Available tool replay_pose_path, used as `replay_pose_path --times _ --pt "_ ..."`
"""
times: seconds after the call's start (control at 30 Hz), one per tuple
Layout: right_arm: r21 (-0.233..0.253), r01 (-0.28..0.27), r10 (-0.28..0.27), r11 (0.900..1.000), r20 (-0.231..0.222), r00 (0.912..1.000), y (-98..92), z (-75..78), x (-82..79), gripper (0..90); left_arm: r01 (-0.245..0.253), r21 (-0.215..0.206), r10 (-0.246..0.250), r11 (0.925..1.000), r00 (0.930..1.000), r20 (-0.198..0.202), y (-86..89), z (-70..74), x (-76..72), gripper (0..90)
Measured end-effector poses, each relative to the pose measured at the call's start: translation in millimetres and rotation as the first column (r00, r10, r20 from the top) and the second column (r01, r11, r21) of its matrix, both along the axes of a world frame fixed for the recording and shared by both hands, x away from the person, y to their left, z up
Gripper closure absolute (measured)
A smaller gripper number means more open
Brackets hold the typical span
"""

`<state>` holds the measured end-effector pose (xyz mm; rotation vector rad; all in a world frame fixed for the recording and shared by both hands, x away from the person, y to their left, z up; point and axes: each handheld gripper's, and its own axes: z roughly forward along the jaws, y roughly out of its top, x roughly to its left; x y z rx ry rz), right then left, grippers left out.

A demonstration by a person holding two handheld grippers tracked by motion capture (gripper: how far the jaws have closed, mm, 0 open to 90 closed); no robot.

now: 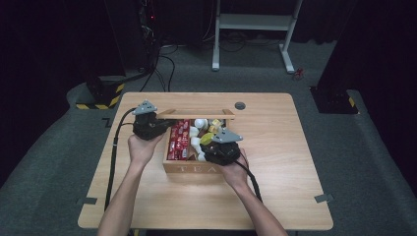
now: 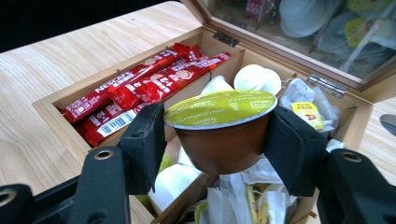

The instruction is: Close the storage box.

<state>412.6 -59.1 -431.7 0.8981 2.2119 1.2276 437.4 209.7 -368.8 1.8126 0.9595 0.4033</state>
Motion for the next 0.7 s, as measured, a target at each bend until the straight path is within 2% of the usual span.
replay_pose_path --times 0.4,0.7 --pt "0.022 0.007 -0.007 1.000 0.004 1.0000 -8.6 4.1 -1.2 40.6 0.001 -0.005 -0.001 1.0000 1.0000 -0.003 0.2 -0.1 -0.1 90.0" --pt "0.040 0.025 -0.026 0.999 0.014 0.9996 -25.4 9.6 -2.9 40.6 0.004 0.000 -0.004 1.0000 1.0000 -0.003 0.3 -1.0 -1.1 90.0"
